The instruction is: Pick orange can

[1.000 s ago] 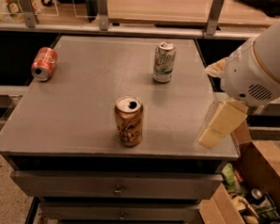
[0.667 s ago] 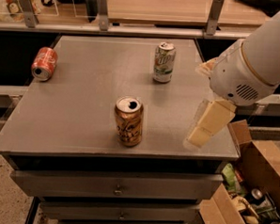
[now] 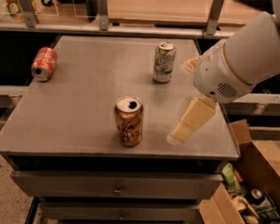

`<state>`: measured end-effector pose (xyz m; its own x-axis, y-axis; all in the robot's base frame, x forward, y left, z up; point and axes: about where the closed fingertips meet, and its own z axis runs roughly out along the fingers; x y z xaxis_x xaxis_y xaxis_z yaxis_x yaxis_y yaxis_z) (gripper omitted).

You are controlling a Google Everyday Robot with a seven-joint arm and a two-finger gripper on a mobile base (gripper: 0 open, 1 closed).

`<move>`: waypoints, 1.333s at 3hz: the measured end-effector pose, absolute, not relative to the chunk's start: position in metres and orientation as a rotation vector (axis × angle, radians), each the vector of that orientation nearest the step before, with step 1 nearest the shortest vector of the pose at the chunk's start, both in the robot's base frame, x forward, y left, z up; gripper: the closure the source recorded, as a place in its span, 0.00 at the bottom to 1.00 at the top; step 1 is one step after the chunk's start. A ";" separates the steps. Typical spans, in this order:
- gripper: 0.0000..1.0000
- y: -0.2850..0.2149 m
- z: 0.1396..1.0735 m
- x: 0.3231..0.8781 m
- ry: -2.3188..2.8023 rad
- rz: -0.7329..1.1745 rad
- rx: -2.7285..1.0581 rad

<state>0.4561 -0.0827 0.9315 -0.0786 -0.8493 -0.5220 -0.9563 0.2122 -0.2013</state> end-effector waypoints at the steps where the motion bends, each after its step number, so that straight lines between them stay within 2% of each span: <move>1: 0.00 -0.072 0.927 0.462 1.932 0.294 -1.666; 4: 0.00 -0.019 0.899 0.468 1.815 0.577 -1.701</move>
Offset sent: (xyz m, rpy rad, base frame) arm 0.0213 0.0377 -0.0247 0.1202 0.0455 0.0555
